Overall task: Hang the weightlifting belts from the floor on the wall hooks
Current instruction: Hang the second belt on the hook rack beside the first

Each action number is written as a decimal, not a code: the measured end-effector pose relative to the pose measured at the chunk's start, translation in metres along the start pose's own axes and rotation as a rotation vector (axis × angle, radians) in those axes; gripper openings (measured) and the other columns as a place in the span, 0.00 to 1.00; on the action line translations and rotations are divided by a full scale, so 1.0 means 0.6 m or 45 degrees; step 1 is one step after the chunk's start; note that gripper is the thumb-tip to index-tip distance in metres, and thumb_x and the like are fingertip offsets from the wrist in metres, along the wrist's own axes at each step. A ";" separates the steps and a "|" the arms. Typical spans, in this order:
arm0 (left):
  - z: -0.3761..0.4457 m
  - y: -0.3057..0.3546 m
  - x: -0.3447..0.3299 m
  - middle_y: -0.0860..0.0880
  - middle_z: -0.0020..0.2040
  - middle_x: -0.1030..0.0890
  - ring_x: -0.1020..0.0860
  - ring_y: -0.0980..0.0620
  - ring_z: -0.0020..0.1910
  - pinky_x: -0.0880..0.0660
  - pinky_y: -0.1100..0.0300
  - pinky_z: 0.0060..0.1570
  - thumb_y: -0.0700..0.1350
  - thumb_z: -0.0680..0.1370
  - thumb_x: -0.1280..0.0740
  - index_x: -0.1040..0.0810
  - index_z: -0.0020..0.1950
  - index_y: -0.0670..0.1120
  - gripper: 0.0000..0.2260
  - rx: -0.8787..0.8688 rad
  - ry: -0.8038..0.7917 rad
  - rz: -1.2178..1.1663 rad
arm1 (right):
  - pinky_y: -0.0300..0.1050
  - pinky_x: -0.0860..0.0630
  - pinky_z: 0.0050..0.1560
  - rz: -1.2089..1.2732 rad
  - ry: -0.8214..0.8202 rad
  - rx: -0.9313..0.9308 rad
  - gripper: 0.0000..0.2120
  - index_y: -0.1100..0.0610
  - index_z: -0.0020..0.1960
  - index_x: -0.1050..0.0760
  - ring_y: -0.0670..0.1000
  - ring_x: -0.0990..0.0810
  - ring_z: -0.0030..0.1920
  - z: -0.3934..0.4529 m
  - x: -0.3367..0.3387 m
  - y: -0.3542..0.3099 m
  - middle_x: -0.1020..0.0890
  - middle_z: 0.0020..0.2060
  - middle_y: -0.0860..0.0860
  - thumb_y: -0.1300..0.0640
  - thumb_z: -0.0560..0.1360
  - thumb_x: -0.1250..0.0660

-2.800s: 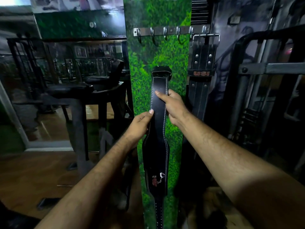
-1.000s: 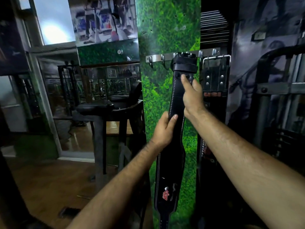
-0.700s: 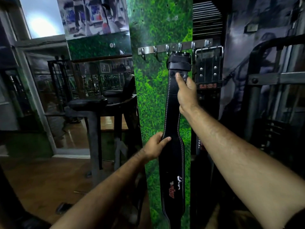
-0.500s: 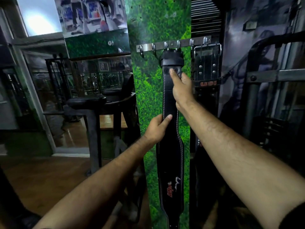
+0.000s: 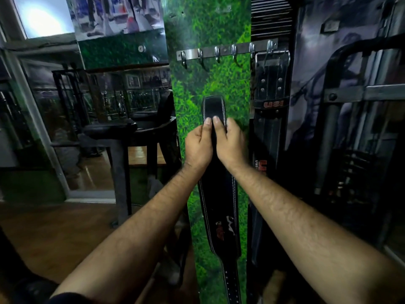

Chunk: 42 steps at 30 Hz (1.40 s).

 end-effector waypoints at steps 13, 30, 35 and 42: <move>-0.006 -0.069 0.017 0.54 0.25 0.35 0.38 0.57 0.25 0.40 0.59 0.29 0.55 0.82 0.39 0.37 0.28 0.48 0.24 0.250 0.093 0.075 | 0.51 0.29 0.29 -0.181 -0.116 0.163 0.25 0.58 0.39 0.29 0.61 0.23 0.31 -0.136 -0.015 0.116 0.21 0.29 0.55 0.36 0.77 0.42; 0.009 -0.074 0.063 0.50 0.29 0.31 0.34 0.55 0.29 0.37 0.60 0.30 0.56 0.81 0.37 0.34 0.31 0.49 0.21 0.402 0.130 -0.145 | 0.51 0.24 0.34 -0.085 -0.194 -0.023 0.29 0.56 0.43 0.25 0.56 0.19 0.35 -0.164 -0.047 0.133 0.18 0.34 0.52 0.28 0.72 0.39; 0.011 -0.080 0.070 0.49 0.29 0.35 0.37 0.51 0.30 0.40 0.56 0.32 0.60 0.77 0.36 0.37 0.29 0.50 0.23 0.383 0.072 -0.106 | 0.52 0.20 0.41 -0.179 -0.458 -0.203 0.37 0.56 0.45 0.24 0.53 0.17 0.40 -0.190 -0.059 0.189 0.17 0.36 0.49 0.21 0.67 0.41; 0.008 -0.091 0.090 0.46 0.32 0.32 0.36 0.51 0.32 0.38 0.57 0.31 0.55 0.78 0.34 0.29 0.39 0.46 0.15 0.253 -0.079 -0.078 | 0.47 0.22 0.49 0.563 -0.443 -0.870 0.26 0.53 0.59 0.21 0.48 0.18 0.44 -0.138 -0.064 0.140 0.16 0.41 0.45 0.33 0.78 0.41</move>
Point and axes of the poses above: each hand's wrist, its own z-axis towards the middle knuckle, its own x-axis out of the back of the hand, y = z × x, the point moved 6 cm from there along z, towards the middle knuckle
